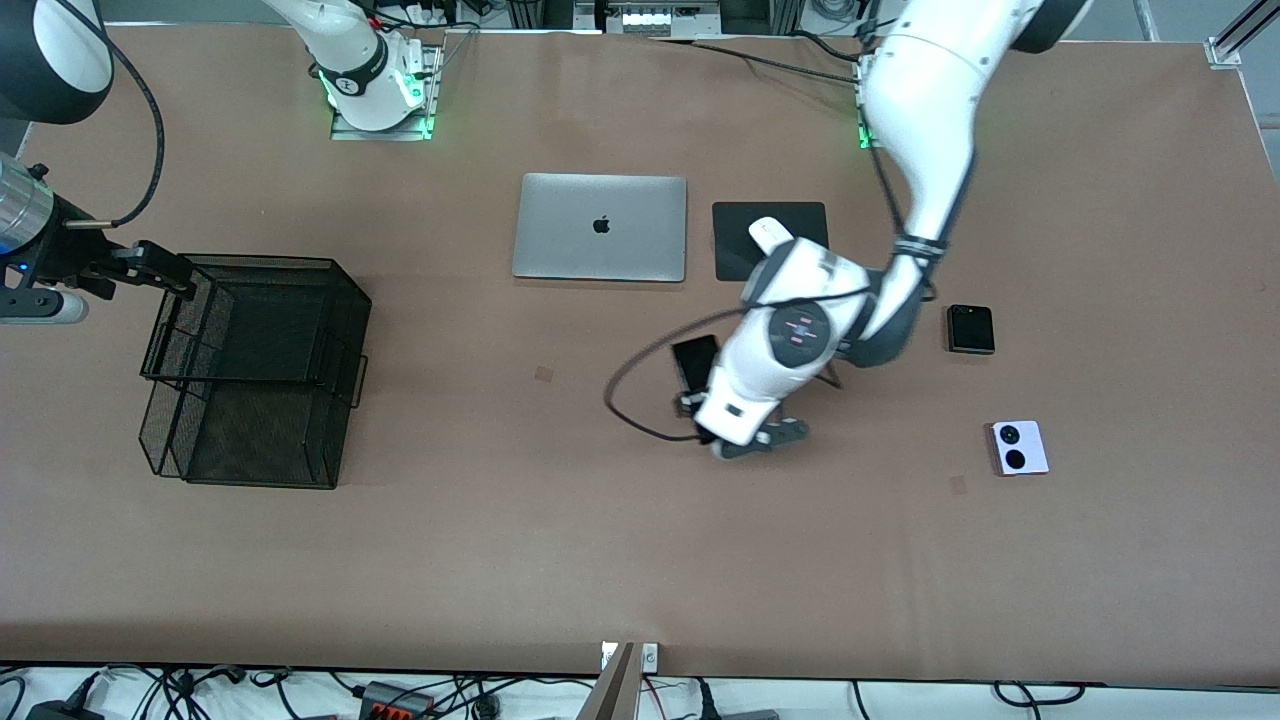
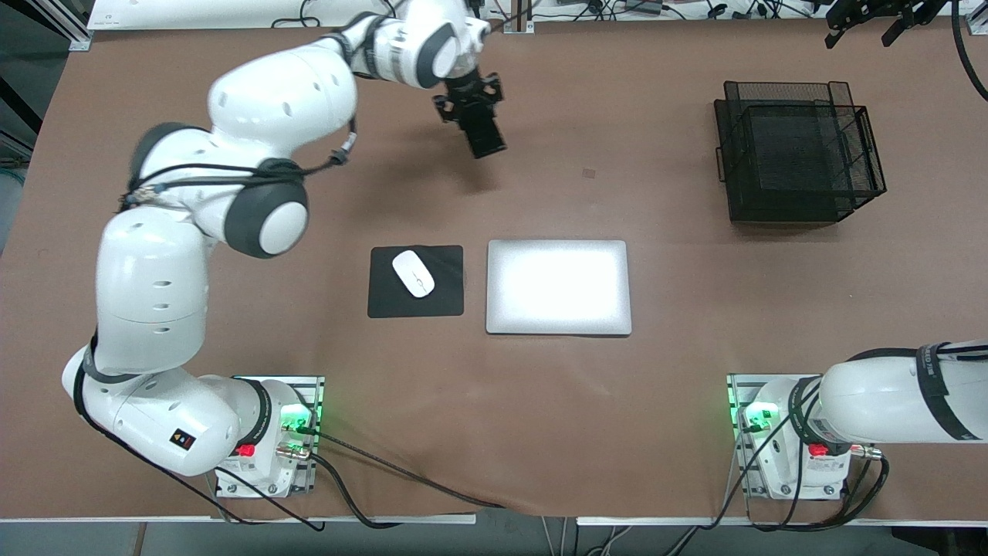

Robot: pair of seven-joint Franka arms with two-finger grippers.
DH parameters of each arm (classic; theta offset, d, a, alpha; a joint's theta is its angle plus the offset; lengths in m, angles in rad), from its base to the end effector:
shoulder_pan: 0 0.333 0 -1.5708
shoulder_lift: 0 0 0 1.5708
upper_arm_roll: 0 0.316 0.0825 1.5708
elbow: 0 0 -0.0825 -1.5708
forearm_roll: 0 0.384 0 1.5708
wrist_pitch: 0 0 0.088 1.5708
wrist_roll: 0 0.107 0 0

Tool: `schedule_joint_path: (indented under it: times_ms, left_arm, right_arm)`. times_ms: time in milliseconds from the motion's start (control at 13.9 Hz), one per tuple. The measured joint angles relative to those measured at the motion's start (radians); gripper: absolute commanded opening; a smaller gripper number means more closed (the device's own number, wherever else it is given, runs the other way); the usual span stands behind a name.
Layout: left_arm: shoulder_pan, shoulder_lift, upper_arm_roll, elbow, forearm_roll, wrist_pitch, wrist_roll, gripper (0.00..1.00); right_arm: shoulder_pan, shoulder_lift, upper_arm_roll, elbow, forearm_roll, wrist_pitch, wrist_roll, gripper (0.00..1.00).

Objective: Place phones with both arms
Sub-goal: 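Carry the black phone beside the laptop and lower it with the left gripper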

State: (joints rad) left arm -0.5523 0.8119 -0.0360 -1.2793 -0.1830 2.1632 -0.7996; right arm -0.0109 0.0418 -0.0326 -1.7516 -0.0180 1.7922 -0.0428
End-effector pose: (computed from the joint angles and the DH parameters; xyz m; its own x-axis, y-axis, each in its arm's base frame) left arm 0.6288 -0.4199 0.2719 0.9478 0.3064 -0.0888 0.3176 -0.9325 0.1720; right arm 0.5756 -0.0263 0.5339 1.0000 0.0033 -0.0020 0.0033 -0.9998 0.0188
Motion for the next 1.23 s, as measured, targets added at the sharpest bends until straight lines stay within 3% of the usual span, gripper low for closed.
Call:
schedule_joint_path:
  times_ms: [216, 361, 649, 1082, 1227]
  left_arm:
    - [-0.081, 0.092, 0.003, 0.137, 0.0, 0.032, -0.033, 0.56]
    - [-0.118, 0.139, 0.007, 0.174, 0.0, 0.115, -0.018, 0.56]
    - [-0.182, 0.21, 0.02, 0.193, 0.0, 0.235, -0.001, 0.56]
    - [-0.237, 0.264, 0.079, 0.204, 0.0, 0.289, 0.041, 0.58]
    - [-0.242, 0.267, 0.083, 0.209, 0.0, 0.303, 0.044, 0.69]
  right_arm:
    - [0.0, 0.004, -0.001, 0.0, 0.0, 0.003, -0.008, 1.0]
    - [0.0, 0.005, -0.002, 0.0, 0.0, 0.006, -0.015, 1.0]
    - [-0.003, 0.011, -0.004, 0.0, 0.0, 0.008, -0.018, 1.0]
    - [-0.003, 0.027, -0.004, 0.0, 0.0, 0.011, -0.019, 1.0]
    - [-0.003, 0.037, -0.004, 0.0, 0.0, 0.018, -0.019, 1.0]
